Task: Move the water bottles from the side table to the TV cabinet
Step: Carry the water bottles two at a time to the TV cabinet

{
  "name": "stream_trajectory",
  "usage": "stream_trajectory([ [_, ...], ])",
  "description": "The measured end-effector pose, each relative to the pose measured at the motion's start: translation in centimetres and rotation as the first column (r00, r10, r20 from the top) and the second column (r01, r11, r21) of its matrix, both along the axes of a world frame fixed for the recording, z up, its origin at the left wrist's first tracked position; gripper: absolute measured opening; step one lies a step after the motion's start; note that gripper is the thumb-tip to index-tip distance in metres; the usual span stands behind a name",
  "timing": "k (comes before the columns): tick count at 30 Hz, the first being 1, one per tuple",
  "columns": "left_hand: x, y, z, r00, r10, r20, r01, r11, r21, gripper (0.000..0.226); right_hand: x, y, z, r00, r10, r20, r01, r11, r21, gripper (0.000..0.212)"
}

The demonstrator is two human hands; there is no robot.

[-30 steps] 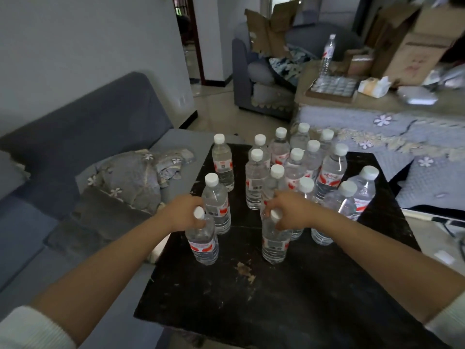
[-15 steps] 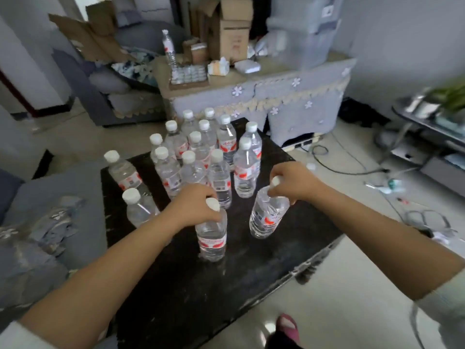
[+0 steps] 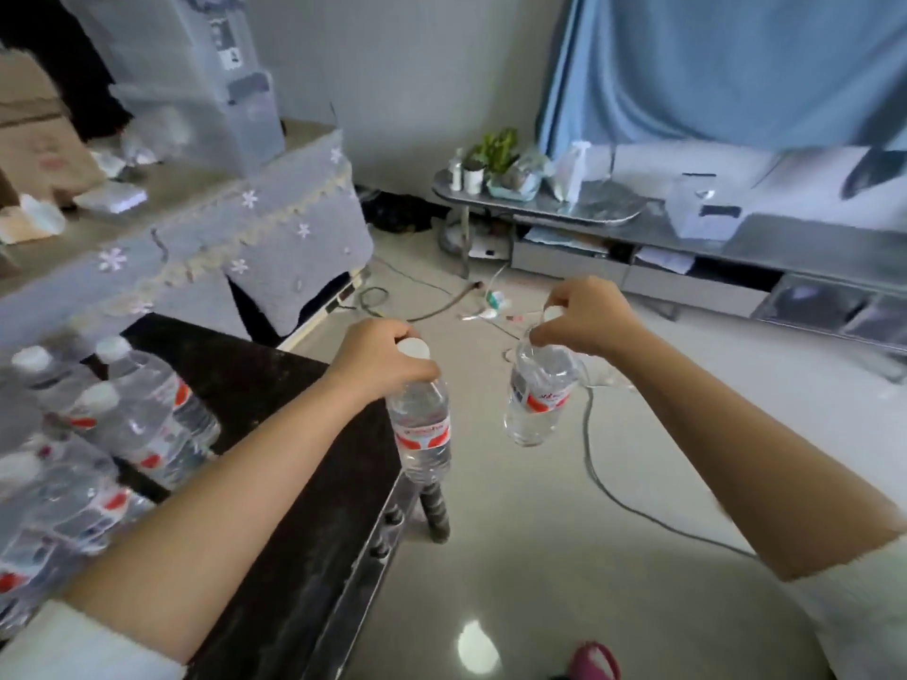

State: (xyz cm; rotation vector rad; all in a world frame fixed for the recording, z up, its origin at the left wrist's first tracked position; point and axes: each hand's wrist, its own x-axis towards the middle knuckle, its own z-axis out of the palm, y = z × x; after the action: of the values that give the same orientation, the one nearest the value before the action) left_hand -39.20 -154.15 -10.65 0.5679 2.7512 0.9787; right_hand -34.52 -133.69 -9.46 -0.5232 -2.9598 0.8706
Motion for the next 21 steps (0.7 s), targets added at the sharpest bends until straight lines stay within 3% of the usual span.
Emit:
stream_trajectory([
  [3, -0.9, 6.6, 0.2, 0.996, -0.087, 0.026, 0.087, 0.996, 0.005, 0.017, 1.2, 6.4, -0.2, 0.998, -0.069, 0.015, 0.068, 0.998, 0.011, 0.021],
  [14, -4.3, 33.6, 0.4, 0.962, -0.271, 0.041, 0.269, 0.962, 0.041, 0.019, 3.3, 30.3, -0.9, 0.950, -0.310, 0.029, 0.309, 0.951, 0.015, 0.025],
  [21, -7.7, 46.8, -0.6, 0.947, -0.296, 0.128, 0.274, 0.948, 0.163, 0.026, 1.5, 41.6, -1.7, 0.880, -0.474, 0.042, 0.476, 0.874, -0.102, 0.023],
])
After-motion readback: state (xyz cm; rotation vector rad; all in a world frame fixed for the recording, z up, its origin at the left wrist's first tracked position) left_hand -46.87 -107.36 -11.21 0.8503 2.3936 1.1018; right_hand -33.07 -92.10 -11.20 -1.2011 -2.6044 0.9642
